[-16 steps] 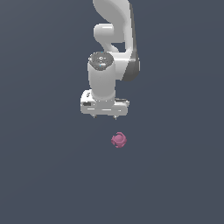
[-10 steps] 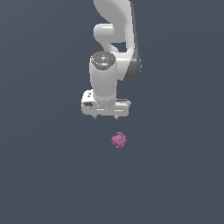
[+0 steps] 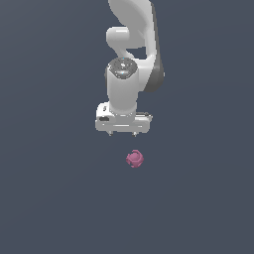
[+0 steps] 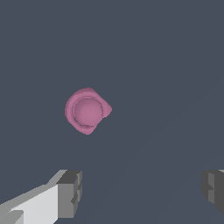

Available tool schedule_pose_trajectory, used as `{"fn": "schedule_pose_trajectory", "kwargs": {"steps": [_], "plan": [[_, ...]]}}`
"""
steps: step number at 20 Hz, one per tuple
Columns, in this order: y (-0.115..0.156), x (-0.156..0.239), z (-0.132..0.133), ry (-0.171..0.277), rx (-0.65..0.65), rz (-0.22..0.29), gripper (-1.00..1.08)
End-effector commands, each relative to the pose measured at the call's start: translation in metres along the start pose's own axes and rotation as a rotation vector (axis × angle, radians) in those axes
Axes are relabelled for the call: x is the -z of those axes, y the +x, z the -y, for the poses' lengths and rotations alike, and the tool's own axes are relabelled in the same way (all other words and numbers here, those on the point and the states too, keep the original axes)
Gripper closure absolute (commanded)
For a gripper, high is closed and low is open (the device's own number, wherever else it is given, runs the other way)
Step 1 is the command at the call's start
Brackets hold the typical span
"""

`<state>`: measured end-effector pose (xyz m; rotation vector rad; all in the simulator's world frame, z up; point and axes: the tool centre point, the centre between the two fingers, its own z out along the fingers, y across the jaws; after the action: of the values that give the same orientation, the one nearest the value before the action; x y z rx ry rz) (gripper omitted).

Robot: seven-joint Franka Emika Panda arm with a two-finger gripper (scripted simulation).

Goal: Pick up the object and move it to a goal position.

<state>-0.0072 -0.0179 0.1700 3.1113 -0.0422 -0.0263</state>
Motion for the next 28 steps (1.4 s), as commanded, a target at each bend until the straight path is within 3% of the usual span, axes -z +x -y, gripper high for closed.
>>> {"fn": "schedule_pose_trajectory", "kwargs": {"steps": [1,13,28], "plan": [[0.001,-0.001,0.000,0.000,-0.006,0.000,-0.92],[0.011,-0.015,0.012,0.010,-0.151,-0.002,-0.92],[0.036,-0.052,0.041,0.028,-0.521,-0.003,-0.92]]}}
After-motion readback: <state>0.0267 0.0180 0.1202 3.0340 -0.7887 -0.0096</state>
